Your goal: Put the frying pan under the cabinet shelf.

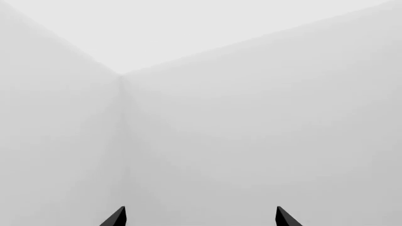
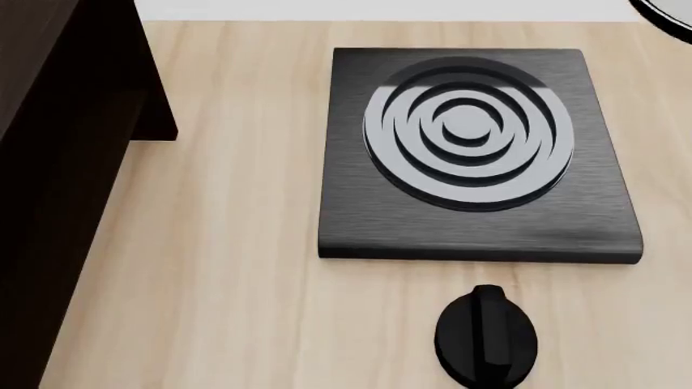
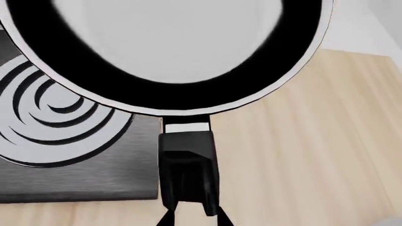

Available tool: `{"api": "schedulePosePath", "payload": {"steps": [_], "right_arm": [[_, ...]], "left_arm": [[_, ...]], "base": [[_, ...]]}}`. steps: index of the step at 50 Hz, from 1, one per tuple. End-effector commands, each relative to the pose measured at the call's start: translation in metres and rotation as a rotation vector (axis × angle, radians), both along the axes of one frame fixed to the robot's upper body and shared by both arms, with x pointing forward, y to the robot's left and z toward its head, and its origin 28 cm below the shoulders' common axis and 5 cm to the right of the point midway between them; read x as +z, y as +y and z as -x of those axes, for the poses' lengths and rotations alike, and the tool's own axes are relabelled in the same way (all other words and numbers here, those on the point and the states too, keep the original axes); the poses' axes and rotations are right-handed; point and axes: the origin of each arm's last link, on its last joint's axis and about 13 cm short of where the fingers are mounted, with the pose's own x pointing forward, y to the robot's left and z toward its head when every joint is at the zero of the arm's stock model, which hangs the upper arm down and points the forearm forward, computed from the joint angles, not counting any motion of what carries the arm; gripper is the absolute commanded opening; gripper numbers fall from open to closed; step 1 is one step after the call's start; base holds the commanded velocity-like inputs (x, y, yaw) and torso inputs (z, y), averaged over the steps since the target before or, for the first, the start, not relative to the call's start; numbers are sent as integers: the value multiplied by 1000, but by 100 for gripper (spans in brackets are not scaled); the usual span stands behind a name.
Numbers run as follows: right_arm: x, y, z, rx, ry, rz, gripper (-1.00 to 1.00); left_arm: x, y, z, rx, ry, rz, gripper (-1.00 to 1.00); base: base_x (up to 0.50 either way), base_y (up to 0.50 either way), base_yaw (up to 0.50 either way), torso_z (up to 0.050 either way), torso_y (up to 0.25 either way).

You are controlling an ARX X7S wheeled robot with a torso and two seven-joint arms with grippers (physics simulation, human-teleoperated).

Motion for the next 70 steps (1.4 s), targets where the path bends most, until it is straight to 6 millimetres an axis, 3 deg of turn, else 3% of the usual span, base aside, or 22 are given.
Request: {"api": "schedulePosePath", "payload": {"steps": [1,16,35,50,70], "right_arm": [[35,13,-19,75,-148,35,-100],[37,35,-35,205,-149,41,-100],[24,68,-52,385,-91,75,-100],[6,79,-52,479,-18,98,-100],[-9,92,-37,581,31,112,-100]], "left_arm": [[5,0,6,31,-13,-18,100],[20,-2,21,46,-48,-40,100],[25,0,31,75,-71,-56,100],[26,1,34,91,-80,-55,100],[23,1,32,86,-79,-47,100]], "base": [[0,0,0,0,10],[0,0,0,0,1],[0,0,0,0,2],[0,0,0,1,2],[0,0,0,0,2]]}}
